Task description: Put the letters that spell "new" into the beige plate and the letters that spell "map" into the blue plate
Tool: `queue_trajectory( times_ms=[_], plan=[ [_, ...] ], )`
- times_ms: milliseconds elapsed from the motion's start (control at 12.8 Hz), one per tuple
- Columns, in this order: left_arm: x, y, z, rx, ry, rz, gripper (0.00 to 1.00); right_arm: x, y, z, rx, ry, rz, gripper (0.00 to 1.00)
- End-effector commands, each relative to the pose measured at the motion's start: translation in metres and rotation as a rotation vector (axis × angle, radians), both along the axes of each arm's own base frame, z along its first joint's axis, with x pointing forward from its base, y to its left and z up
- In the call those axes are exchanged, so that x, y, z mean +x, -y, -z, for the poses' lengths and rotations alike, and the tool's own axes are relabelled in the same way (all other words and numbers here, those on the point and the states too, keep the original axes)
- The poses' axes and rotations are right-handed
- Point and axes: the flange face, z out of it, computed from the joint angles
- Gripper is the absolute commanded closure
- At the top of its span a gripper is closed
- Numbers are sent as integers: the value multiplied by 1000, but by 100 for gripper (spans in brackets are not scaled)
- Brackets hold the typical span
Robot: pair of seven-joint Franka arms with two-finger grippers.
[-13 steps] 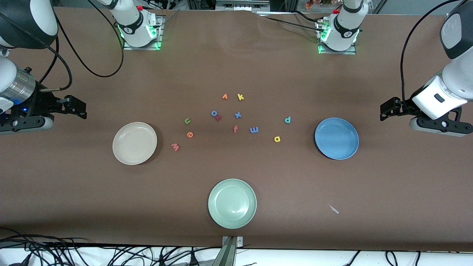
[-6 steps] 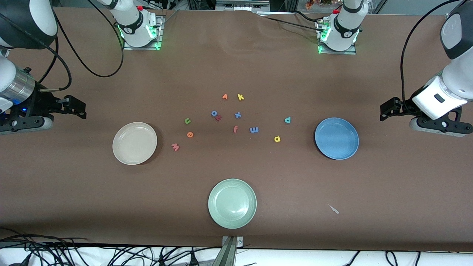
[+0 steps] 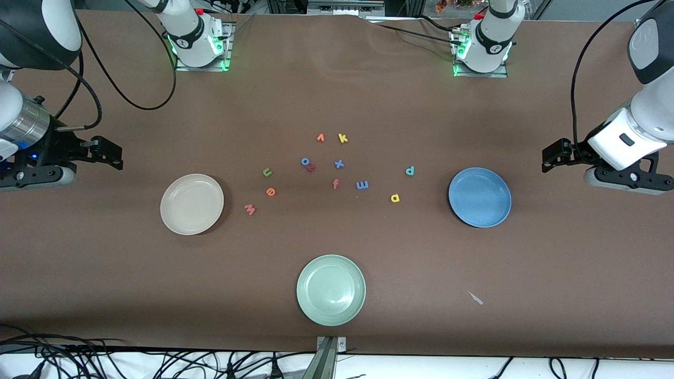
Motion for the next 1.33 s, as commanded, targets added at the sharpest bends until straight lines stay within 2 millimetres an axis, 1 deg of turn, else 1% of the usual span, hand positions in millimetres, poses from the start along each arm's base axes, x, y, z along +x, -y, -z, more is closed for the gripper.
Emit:
queue_trajectory(
  times_ms=[0, 313, 548, 1253],
  plan=[
    [4, -1, -5, -16, -4, -12, 0, 4, 0, -5, 21, 8, 17, 0],
    [5, 0, -5, -18, -4, -12, 0, 4, 0, -6, 24, 9, 18, 0],
    [5, 0, -5, -16, -5, -10, 0, 4, -3, -5, 59, 7, 65, 0],
    [5, -2, -5, -16, -4, -13, 0, 4, -3, -5, 57, 5, 68, 0]
  ],
)
